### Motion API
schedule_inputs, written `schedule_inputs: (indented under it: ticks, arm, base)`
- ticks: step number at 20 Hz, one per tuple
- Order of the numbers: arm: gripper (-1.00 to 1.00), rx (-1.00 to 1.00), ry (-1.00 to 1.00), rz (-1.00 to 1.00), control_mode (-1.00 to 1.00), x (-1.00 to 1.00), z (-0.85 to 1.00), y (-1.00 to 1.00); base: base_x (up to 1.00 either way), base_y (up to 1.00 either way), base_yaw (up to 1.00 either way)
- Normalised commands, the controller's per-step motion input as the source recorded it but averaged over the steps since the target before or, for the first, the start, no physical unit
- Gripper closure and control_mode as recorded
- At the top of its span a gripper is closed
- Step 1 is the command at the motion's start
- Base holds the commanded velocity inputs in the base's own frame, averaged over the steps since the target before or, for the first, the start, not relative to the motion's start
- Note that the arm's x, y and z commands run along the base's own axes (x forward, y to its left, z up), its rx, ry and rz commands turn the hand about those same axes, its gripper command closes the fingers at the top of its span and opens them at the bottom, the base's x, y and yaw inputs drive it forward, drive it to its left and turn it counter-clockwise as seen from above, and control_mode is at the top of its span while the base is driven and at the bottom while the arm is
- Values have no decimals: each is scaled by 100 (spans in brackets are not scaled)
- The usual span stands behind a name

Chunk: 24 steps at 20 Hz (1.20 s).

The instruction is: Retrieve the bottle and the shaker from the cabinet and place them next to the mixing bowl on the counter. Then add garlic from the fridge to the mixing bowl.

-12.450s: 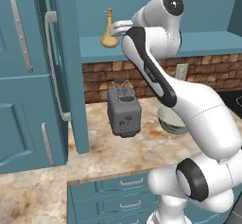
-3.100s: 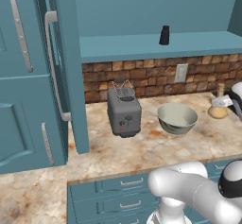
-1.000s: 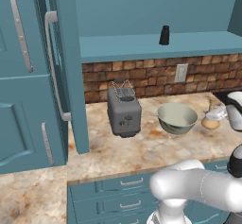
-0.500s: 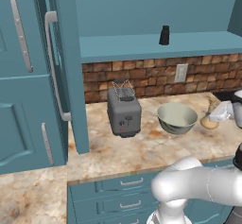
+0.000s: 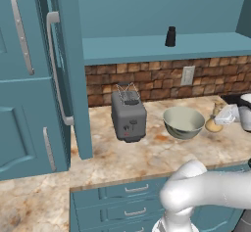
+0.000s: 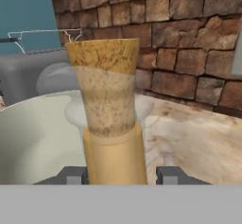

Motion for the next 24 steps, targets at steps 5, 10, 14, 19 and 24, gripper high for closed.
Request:
schedule_inputs:
  ticks: [5,10,14,19,24]
  arm:
    - [100,0,0,0,-100,8,-37,0]
    - [100,0,0,0,-100,19,-48,0]
    - [100,0,0,0,-100,14,-16,0]
    - [100,0,0,0,-100,4,0,0]
    - [-100,0,0,0,-100,0,0,0]
  base:
    - [0,0,0]
    - [0,0,0]
    - [0,0,0]
    - [0,0,0]
    - [0,0,0]
